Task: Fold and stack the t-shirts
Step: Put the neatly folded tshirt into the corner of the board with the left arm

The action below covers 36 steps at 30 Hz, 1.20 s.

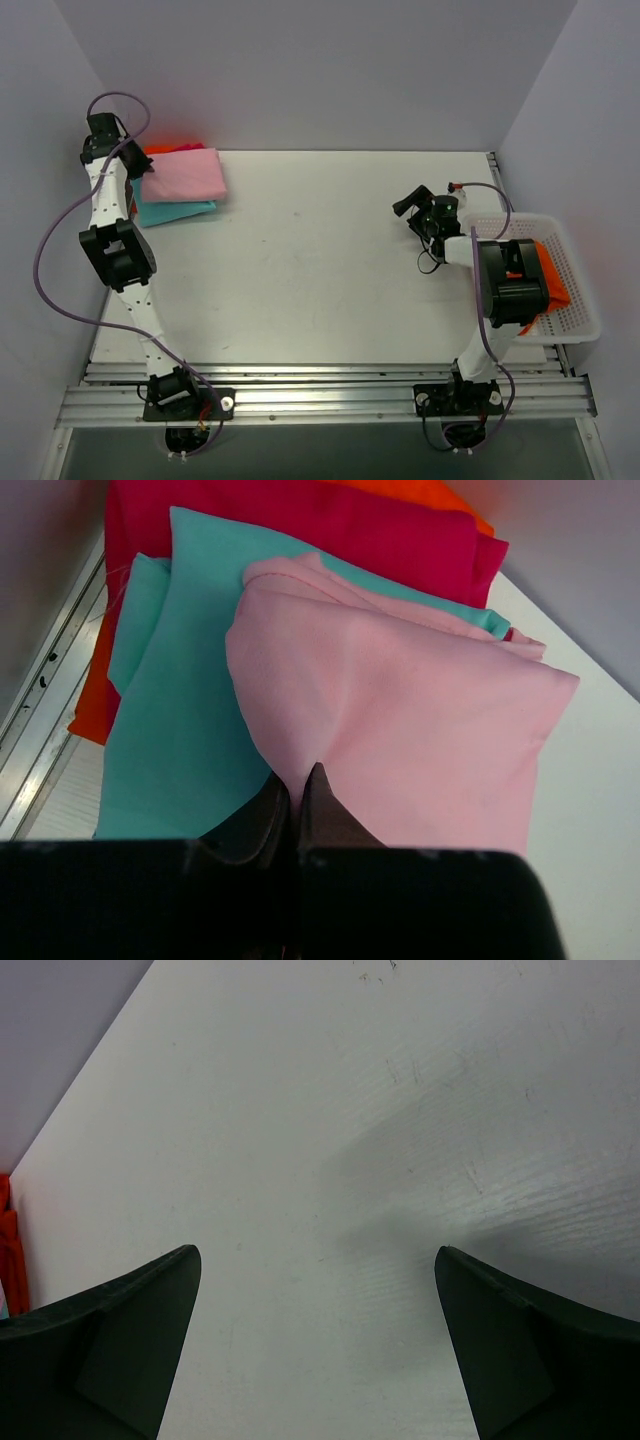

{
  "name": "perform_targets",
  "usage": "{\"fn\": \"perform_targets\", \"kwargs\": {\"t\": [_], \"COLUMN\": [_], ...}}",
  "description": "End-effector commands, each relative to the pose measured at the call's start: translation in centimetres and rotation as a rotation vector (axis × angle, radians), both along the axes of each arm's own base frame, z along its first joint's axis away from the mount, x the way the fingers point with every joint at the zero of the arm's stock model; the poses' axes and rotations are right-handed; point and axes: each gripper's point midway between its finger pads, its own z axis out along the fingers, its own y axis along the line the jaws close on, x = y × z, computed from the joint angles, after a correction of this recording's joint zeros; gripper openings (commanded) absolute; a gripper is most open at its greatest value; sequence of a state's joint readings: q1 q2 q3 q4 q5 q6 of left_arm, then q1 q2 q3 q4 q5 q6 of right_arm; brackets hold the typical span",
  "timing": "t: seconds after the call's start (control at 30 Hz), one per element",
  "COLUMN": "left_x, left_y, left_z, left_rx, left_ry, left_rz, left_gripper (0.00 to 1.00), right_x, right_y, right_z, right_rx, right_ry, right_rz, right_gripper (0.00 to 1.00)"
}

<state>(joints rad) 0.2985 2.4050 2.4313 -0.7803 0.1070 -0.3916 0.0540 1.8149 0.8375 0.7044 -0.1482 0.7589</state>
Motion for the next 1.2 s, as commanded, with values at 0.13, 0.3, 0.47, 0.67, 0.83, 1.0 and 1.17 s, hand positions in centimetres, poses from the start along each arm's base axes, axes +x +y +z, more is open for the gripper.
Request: {"fn": "perform_targets", "kwargs": {"t": [0.13,0.3,0.47,0.67,0.83,1.0,1.17], "left_x": [2.3,3.1,2.9,2.5,-1.3,-7.5,-12.6], "left_y": [4.2,5.2,6.3,6.8,9.7,9.1,3.5], "left_z": [-1.1,-2.7,-3.3,1.2,7.8,17.5,25.1], "left_rx": [-0.092,-0.168,-0.193,-0.138,0.015,0.160,0.314], "left_ry": [-0.109,-0.144,-0.149,-0.230,-0.264,-0.446,-0.559], "left_rz": [0.070,0.079,0.100,0.111,0.263,0.411,0.426], "left_gripper": [0.02,0.02,0.04,0.94,0.94,0.94,0.94], "right_x": [1.7,1.8,1.9,2.0,2.1,2.3,2.4], "right_y": [0.8,1.0,1.1,1.2,1.5,1.3,1.5], "right_z": [1.2,0.8,0.5,0.3,0.4,0.4,0.1], "right_rx": [0.012,0.013,0.018,0.019,0.022,0.002,-0.007], "right_ry": [-0.058,-0.052,-0.048,-0.045,-0.048,-0.043,-0.034], "right_rz": [0.026,0.034,0.040,0.048,0.056,0.051,0.053], "right_gripper": [1.00,1.00,1.00,1.00,1.00,1.00,1.00]}}
